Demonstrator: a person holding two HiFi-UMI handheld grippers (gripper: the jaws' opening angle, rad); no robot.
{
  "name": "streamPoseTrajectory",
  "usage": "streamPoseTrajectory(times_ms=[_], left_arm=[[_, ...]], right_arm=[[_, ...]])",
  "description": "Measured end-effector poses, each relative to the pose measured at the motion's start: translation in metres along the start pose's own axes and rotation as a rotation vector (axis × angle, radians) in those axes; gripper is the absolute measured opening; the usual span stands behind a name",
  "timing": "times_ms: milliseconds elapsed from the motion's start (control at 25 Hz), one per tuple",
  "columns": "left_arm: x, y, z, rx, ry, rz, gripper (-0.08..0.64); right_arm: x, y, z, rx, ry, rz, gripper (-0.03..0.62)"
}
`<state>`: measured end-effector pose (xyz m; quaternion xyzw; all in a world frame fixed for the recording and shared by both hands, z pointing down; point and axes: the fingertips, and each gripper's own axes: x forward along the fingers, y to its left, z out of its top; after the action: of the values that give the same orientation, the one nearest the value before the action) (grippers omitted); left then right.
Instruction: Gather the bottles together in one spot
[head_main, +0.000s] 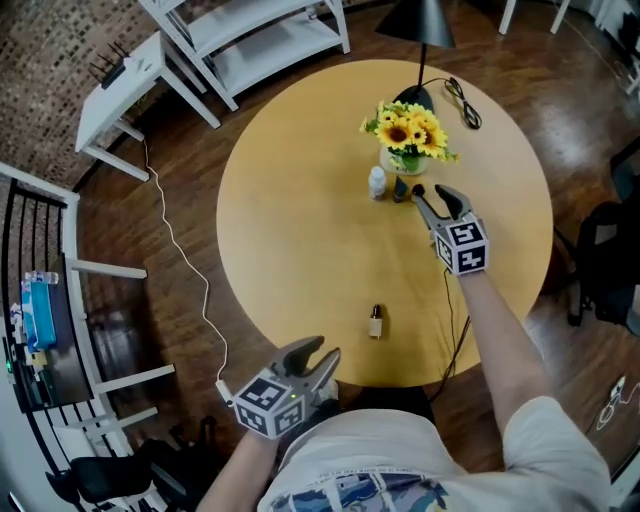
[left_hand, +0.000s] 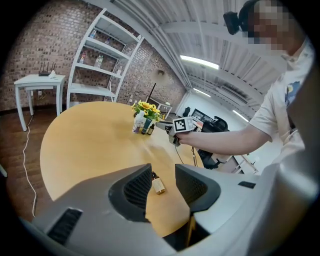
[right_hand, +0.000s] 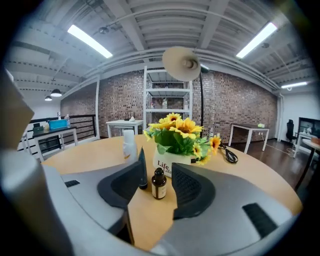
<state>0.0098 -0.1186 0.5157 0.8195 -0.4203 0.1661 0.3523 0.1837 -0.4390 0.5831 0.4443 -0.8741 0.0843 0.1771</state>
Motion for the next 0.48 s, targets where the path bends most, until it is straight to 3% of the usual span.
streamPoseTrajectory(times_ms=[280, 480], left_arm=[[-0.021, -0.004, 0.005, 0.093, -0.028, -0.053, 0.150], [-0.059, -0.006, -0.005, 0.146, -0.058, -0.075, 0.150]], right_arm=[[-0.142, 0.048, 0.006, 0.062, -0.038, -0.056, 0.216], [-0.255, 0.133, -0.006, 0.088, -0.013, -0.092, 0.216]])
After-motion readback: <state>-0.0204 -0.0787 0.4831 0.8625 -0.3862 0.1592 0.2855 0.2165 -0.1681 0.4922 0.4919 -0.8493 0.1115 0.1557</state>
